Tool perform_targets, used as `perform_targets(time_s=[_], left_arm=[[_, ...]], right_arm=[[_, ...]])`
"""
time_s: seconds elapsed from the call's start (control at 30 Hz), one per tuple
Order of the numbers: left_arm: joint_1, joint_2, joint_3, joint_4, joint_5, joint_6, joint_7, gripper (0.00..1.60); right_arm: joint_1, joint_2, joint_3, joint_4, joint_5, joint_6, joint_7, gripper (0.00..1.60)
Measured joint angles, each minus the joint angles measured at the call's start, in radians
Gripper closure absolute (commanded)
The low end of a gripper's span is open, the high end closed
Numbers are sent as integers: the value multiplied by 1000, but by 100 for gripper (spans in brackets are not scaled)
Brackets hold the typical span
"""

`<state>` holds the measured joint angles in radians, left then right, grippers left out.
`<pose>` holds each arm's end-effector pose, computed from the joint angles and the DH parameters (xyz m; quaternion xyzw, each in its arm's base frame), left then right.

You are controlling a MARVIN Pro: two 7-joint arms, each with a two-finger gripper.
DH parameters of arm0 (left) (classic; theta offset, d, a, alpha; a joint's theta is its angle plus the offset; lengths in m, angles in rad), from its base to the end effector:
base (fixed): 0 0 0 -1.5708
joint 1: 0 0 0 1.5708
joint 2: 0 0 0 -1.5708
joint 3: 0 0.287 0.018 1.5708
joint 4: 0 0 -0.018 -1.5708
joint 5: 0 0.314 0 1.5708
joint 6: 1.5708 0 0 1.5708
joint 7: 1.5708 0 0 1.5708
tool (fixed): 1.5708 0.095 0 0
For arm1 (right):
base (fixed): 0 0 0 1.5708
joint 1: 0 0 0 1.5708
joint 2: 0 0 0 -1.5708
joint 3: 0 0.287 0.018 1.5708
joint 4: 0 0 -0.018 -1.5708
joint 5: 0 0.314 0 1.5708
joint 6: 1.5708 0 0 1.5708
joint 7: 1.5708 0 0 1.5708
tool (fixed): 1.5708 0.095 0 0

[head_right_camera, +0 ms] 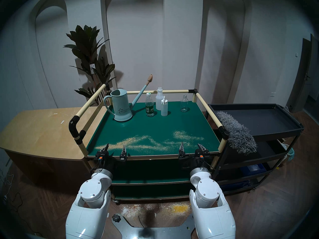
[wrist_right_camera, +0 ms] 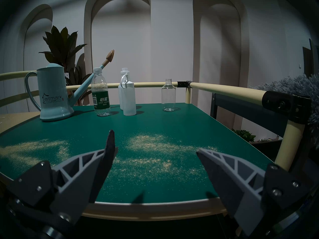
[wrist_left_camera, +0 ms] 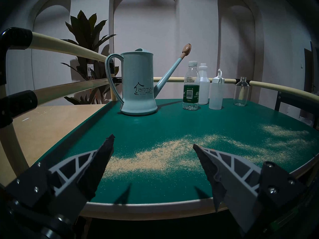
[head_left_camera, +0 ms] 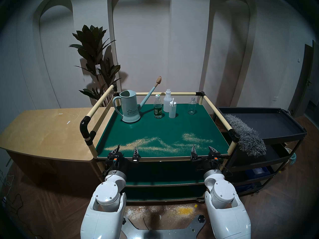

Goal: Dust the shelf with the duster

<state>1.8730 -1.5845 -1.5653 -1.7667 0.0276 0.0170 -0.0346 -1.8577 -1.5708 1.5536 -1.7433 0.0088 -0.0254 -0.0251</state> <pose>0.3363 -0.0087 -0.3422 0.7492 -0.0172 0.6620 0.0095 0.3405 0.0049 -0.3425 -0.7379 0.0074 -0.6748 0.0010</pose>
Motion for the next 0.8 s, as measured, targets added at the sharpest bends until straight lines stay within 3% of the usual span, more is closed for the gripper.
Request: perform_targets(time_s=[0.53, 0.8], left_arm=[[0, -6, -5, 1, 4, 2, -6, 0], [7, 10, -24, -40, -9, 73, -38, 0]], right_arm=[[0, 3, -2, 1, -3, 3, 0, 0], [7, 36, -17, -61, -23, 75, 38, 0]])
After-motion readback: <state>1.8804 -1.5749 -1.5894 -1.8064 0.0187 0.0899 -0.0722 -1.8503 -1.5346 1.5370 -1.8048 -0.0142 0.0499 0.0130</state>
